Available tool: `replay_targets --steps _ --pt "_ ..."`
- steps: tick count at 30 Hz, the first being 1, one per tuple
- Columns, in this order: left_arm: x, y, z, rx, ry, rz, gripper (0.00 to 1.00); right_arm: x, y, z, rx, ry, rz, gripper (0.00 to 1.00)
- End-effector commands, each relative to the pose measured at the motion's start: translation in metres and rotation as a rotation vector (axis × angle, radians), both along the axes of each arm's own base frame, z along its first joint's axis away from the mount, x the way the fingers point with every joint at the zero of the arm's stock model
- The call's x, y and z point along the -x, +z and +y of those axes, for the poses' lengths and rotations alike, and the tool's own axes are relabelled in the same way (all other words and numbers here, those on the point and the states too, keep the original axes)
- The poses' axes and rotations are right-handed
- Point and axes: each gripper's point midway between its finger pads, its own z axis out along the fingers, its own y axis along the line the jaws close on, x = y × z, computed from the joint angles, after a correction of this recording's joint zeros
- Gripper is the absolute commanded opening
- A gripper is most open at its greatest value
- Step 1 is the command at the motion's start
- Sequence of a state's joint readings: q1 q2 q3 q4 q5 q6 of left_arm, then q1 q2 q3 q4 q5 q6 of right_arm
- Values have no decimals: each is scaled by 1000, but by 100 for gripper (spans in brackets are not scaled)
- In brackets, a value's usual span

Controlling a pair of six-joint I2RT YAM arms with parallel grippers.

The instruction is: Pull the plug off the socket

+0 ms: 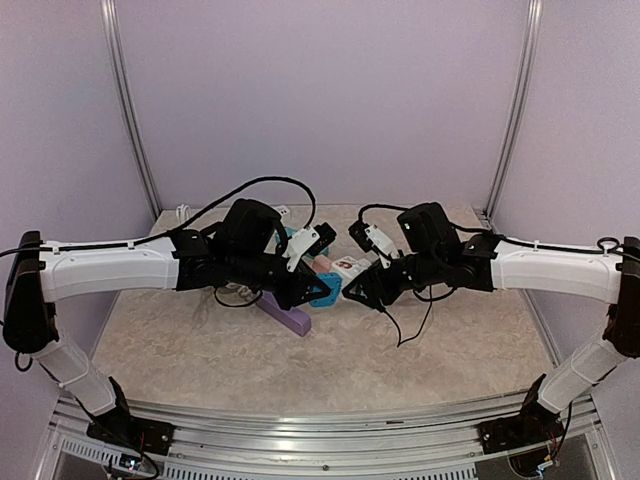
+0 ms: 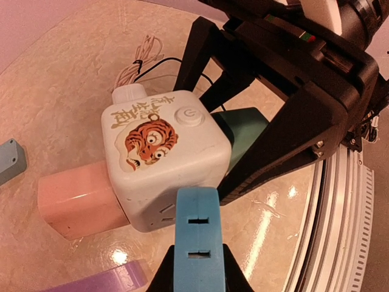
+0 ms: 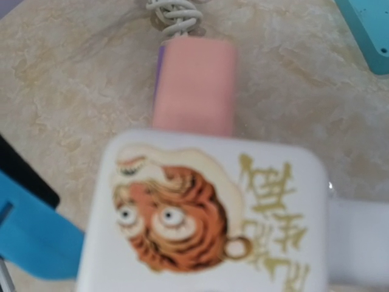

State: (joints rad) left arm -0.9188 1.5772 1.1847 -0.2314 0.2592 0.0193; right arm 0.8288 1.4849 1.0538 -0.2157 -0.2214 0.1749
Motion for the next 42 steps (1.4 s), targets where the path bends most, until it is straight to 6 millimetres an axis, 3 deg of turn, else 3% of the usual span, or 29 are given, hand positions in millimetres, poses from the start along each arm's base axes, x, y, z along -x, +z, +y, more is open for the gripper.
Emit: replay_targets --steps 1,24,42 --pt "-1 25 -5 60 -12 -12 0 -6 17 2 -21 -14 -67 0" --pt "-6 27 1 71 94 -84 0 -35 18 -3 -91 -206 46 0" --pt "-3 30 1 88 48 -38 0 -18 14 -8 -40 -102 -19 0"
